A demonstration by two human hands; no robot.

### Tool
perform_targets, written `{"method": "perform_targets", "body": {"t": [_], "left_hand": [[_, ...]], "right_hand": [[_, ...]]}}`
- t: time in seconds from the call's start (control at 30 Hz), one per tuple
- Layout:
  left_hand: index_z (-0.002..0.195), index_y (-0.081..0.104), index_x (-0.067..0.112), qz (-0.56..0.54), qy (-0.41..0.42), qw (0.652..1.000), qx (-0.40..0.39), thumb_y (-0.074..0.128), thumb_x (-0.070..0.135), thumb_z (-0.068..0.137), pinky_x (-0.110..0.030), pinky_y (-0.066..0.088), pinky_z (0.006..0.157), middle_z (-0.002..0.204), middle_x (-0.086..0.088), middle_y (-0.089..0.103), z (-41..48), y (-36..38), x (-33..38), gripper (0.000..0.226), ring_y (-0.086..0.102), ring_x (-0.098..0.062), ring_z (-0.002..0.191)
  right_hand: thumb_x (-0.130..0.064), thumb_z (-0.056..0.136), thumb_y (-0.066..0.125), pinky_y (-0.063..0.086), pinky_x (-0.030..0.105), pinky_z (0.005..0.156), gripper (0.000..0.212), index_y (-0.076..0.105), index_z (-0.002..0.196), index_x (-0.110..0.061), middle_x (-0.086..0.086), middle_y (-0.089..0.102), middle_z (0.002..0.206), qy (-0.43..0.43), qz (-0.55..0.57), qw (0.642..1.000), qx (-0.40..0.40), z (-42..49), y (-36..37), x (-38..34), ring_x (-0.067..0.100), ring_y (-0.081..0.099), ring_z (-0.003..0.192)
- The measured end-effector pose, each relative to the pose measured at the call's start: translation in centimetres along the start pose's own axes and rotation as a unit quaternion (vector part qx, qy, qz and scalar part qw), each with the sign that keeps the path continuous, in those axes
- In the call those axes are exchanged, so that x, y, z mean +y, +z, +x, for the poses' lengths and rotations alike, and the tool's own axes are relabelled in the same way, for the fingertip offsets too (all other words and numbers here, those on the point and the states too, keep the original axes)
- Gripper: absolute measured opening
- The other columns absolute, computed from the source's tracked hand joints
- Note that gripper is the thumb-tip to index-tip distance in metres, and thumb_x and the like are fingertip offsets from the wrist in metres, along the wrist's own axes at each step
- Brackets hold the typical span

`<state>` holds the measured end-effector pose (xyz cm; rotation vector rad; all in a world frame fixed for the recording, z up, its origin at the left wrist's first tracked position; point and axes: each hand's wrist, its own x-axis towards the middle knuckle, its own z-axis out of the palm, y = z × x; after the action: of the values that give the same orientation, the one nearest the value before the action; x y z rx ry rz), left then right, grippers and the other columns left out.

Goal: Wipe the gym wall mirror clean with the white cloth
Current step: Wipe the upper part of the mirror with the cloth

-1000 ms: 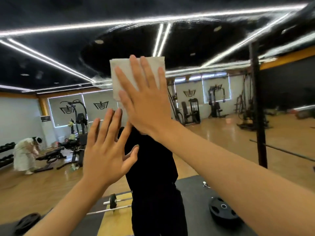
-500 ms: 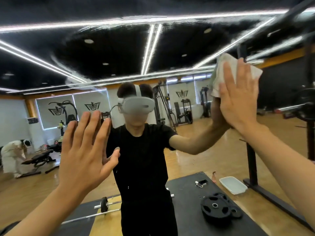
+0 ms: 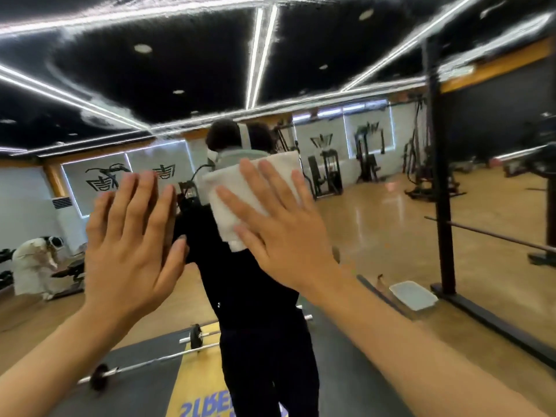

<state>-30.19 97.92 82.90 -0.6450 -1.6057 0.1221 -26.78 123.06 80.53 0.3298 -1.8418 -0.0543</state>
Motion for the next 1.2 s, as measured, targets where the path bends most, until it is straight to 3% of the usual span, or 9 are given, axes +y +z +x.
{"method": "perform_targets", "body": {"t": [0.17,0.23,0.33,0.47,0.53,0.7,0.8,0.93,1.2], "left_hand": [[0.165,0.026,0.004,0.004,-0.011,1.0,0.012,0.042,0.041,0.1,-0.056,0.008,0.13,0.176,-0.014,0.009,-0.2,0.9,0.4,0.076,0.007,-0.033,0.163],[0.166,0.023,0.005,0.009,-0.009,1.0,0.008,0.043,0.042,0.1,-0.058,0.009,0.129,0.177,-0.01,0.003,-0.2,1.2,0.3,0.078,0.005,-0.032,0.164],[0.166,0.023,0.005,0.016,-0.009,1.0,-0.002,0.04,0.043,0.103,-0.058,0.008,0.129,0.174,-0.019,0.011,0.0,1.2,0.3,0.075,0.004,-0.033,0.163],[0.165,0.025,0.004,0.017,-0.009,1.0,-0.002,0.035,0.043,0.108,-0.058,0.009,0.13,0.172,-0.024,0.017,-0.1,0.8,0.5,0.07,0.013,-0.04,0.161],[0.165,0.026,0.004,0.003,-0.008,1.0,-0.005,0.038,0.042,0.108,-0.06,0.011,0.13,0.172,-0.024,0.018,-0.1,0.5,0.4,0.069,0.014,-0.041,0.161],[0.165,0.029,0.006,-0.012,-0.005,1.0,-0.028,0.043,0.041,0.107,-0.06,0.014,0.129,0.173,-0.021,0.018,0.2,-0.3,0.2,0.07,0.014,-0.038,0.162],[0.165,0.032,0.008,-0.052,0.031,0.996,-0.064,0.041,0.043,0.105,-0.052,0.006,0.132,0.174,-0.02,0.016,-0.1,-2.1,-1.1,0.071,0.01,-0.035,0.163],[0.164,0.035,0.01,-0.003,0.089,0.993,-0.073,0.043,0.045,0.102,-0.05,0.003,0.133,0.174,-0.021,0.015,-3.0,-4.8,-5.8,0.072,0.009,-0.035,0.163],[0.166,0.03,0.013,0.034,0.012,0.996,-0.086,0.04,0.049,0.101,-0.059,0.012,0.13,0.176,-0.019,0.008,-8.5,-6.2,-16.8,0.075,0.006,-0.035,0.164]], "right_hand": [[-0.046,0.114,0.019,0.005,0.061,0.128,0.057,0.017,0.168,-0.03,0.01,0.006,0.176,0.197,-0.025,0.98,0.032,-4.3,-2.3,11.5,0.028,0.0,0.163],[-0.045,0.114,0.017,0.006,0.062,0.128,0.057,0.014,0.169,-0.03,0.011,0.005,0.176,0.274,-0.018,0.96,0.059,-4.4,-2.0,11.6,0.029,0.0,0.163],[-0.045,0.114,0.014,0.003,0.064,0.127,0.057,0.012,0.169,-0.029,0.011,0.002,0.176,0.384,0.012,0.916,0.114,-2.2,-0.3,5.9,0.031,-0.002,0.163],[-0.044,0.114,0.019,0.002,0.064,0.128,0.056,0.011,0.169,-0.031,0.011,-0.001,0.176,0.256,0.058,0.963,0.068,-1.0,2.3,-6.0,0.031,-0.005,0.163],[-0.044,0.114,0.022,0.003,0.063,0.128,0.055,0.015,0.168,-0.033,0.008,0.002,0.176,0.23,0.074,0.968,0.064,-1.1,3.1,-9.0,0.029,-0.003,0.163],[-0.044,0.114,0.022,0.002,0.06,0.129,0.056,0.011,0.167,-0.034,0.008,0.002,0.176,0.229,0.04,0.971,0.058,-1.5,3.3,-8.4,0.027,-0.004,0.163],[-0.042,0.112,0.029,0.003,0.061,0.129,0.058,0.015,0.167,-0.033,0.009,0.005,0.176,0.21,0.029,0.976,0.054,-1.8,3.4,-8.2,0.027,-0.002,0.163],[-0.042,0.112,0.024,0.007,0.063,0.128,0.057,0.014,0.167,-0.032,0.012,0.007,0.176,0.214,-0.003,0.976,0.046,-1.7,3.2,-8.0,0.03,0.001,0.163],[-0.045,0.112,0.016,0.008,0.064,0.127,0.06,0.015,0.169,-0.026,0.013,0.005,0.176,0.247,-0.032,0.968,0.026,-1.3,2.8,-9.0,0.032,0.0,0.163]]}}
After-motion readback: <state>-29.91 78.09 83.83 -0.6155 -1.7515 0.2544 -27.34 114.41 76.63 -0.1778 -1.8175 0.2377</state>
